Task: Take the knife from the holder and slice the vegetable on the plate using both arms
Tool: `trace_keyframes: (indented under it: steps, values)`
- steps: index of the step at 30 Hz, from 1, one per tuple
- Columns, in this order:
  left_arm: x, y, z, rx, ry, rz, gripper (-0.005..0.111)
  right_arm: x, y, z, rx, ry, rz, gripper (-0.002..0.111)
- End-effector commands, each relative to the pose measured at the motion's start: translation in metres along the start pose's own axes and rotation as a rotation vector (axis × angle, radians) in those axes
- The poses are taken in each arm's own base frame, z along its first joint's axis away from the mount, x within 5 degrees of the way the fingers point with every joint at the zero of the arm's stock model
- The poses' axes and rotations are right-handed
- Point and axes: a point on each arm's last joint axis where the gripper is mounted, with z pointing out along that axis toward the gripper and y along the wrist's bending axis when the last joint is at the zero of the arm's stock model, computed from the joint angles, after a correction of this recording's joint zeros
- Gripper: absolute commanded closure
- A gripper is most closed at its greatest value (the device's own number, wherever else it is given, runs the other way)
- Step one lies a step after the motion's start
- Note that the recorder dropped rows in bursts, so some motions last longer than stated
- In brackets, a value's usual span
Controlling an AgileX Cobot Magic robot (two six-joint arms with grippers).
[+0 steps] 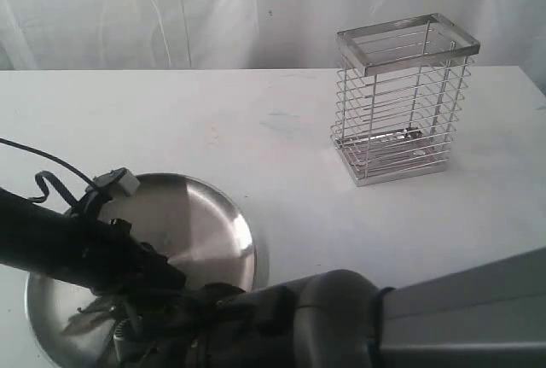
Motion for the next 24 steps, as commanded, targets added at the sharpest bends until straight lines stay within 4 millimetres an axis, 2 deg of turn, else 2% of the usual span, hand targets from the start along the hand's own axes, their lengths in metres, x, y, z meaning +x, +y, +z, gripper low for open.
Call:
trace_keyframes:
  steps: [1, 7, 12, 24]
  values:
    - [0.006, 0.005, 0.004, -0.029, 0.036, 0.000, 0.107, 0.001, 0.000, -0.012, -0.016, -0.014, -0.005, 0.108]
    - [0.007, 0.006, 0.004, -0.040, 0.051, -0.006, 0.107, 0.004, -0.003, -0.023, 0.007, 0.006, -0.009, 0.108]
    - [0.015, 0.011, 0.003, -0.097, 0.139, -0.040, 0.107, 0.009, -0.008, -0.031, 0.051, 0.042, -0.012, 0.108]
    - [0.019, 0.011, 0.002, -0.098, 0.177, -0.043, 0.107, 0.014, -0.006, -0.032, 0.031, 0.093, -0.006, 0.108]
